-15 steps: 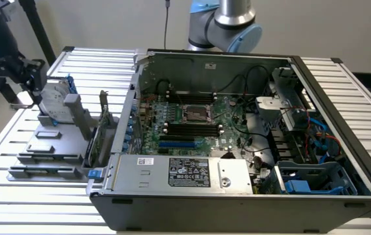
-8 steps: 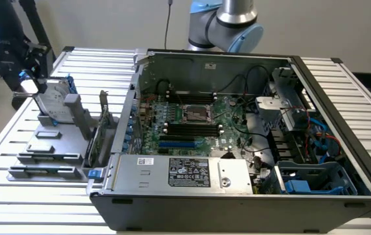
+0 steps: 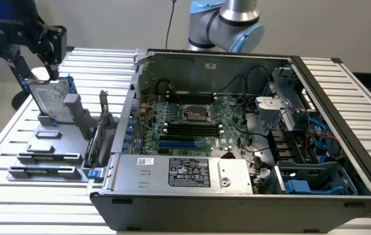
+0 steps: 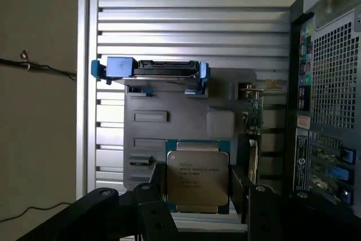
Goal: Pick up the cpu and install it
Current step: 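Pick up the cpu and move it towards the insertion slot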
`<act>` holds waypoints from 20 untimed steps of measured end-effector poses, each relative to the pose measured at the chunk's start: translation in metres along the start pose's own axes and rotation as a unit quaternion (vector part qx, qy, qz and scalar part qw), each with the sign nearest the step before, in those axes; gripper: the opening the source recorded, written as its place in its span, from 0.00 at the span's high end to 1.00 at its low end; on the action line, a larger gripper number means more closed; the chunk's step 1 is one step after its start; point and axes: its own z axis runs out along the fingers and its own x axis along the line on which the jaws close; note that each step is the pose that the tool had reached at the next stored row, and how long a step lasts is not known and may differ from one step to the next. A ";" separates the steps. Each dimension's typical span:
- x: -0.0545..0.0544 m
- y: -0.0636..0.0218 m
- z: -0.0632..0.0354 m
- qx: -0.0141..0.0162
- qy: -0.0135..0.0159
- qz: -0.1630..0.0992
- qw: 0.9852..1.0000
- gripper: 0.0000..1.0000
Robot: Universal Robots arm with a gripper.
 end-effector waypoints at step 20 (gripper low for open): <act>-0.090 0.0036 -0.0132 0.000 0.000 0.000 1.000 0.45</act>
